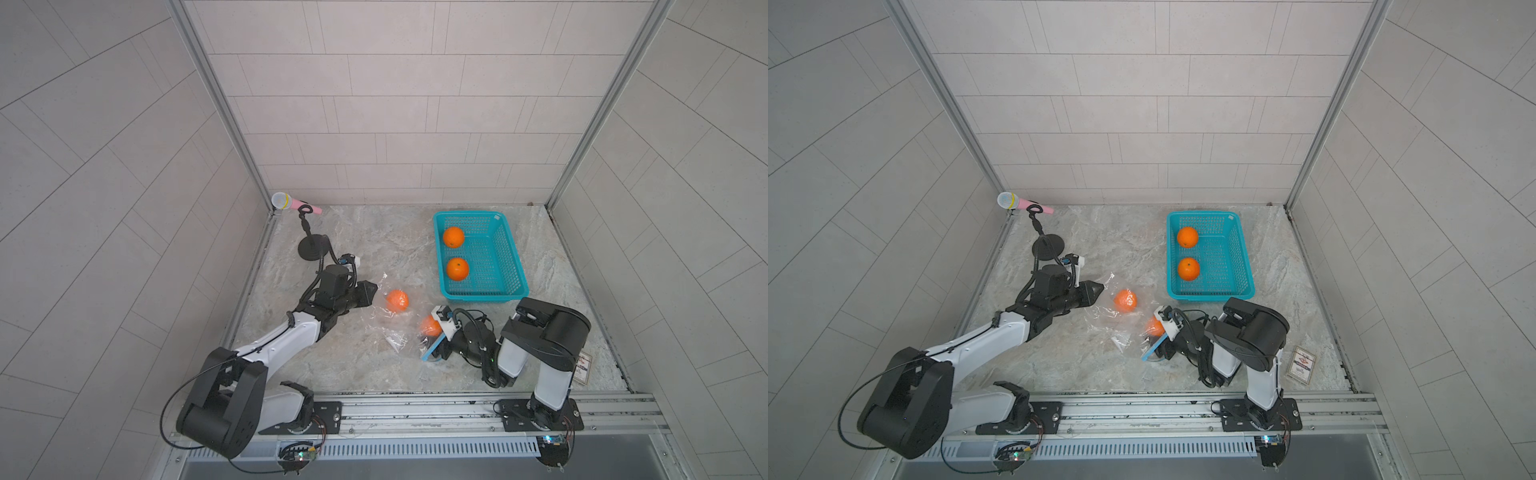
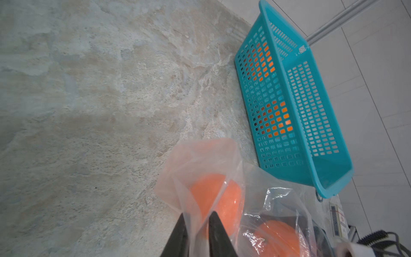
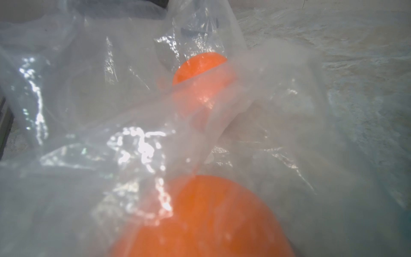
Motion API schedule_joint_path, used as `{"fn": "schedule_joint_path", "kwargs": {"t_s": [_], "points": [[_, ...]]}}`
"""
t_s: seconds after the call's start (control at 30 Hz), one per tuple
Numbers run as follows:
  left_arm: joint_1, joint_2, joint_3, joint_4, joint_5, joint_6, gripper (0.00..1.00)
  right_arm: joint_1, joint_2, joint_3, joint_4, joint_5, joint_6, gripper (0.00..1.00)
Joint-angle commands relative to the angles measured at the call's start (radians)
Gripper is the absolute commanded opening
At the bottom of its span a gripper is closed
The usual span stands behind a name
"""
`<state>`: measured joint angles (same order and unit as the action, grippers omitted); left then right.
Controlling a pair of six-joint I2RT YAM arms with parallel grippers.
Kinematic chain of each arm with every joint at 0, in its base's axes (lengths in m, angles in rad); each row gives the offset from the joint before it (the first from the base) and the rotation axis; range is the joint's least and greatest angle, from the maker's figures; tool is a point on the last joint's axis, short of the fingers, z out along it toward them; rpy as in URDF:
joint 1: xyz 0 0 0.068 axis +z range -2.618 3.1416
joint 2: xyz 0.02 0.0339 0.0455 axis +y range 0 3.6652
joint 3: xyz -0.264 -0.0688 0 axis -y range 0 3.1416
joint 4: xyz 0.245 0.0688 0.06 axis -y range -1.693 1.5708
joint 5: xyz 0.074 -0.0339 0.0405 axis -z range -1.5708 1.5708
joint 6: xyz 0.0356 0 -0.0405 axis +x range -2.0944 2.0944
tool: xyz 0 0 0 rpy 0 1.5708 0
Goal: Open the zip-top bag and take out the orange
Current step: Pick up the orange from the zipper food storage bag.
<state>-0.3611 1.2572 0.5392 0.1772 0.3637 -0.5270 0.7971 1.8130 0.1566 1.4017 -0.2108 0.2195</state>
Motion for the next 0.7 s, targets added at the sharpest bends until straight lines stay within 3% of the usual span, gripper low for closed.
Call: {"fn": "schedule_joint_path", "kwargs": {"t_s": [0.0,0.07,0.13,0.2,0.33,0.47,0.67], "points": [[0.004,-0.007,-0.027,0.021,-0.098,-0.009,0.2,-0.016,-0.064,-0.049,0.007,-0.068,0.048,0.72],[0.009,-0.003,-0.033,0.04,-0.12,-0.011,0.01,-0.064,-0.081,-0.06,-0.013,-0.157,0.124,0.7],[0.014,0.02,-0.035,0.056,-0.123,-0.01,0.0,-0.133,-0.09,-0.051,-0.066,-0.259,0.23,0.62],[0.017,0.055,-0.024,0.059,-0.109,-0.006,0.0,-0.17,-0.093,-0.051,-0.067,-0.344,0.291,0.61],[0.022,0.108,-0.02,0.077,-0.101,0.004,0.0,-0.173,-0.122,-0.091,-0.032,-0.318,0.318,0.62],[0.029,0.108,-0.079,0.163,-0.115,-0.013,0.0,-0.166,-0.232,-0.105,-0.112,-0.285,0.308,0.62],[0.033,0.077,-0.094,0.153,-0.136,-0.013,0.0,-0.102,-0.589,-0.024,-0.678,-0.187,0.264,0.64]]}}
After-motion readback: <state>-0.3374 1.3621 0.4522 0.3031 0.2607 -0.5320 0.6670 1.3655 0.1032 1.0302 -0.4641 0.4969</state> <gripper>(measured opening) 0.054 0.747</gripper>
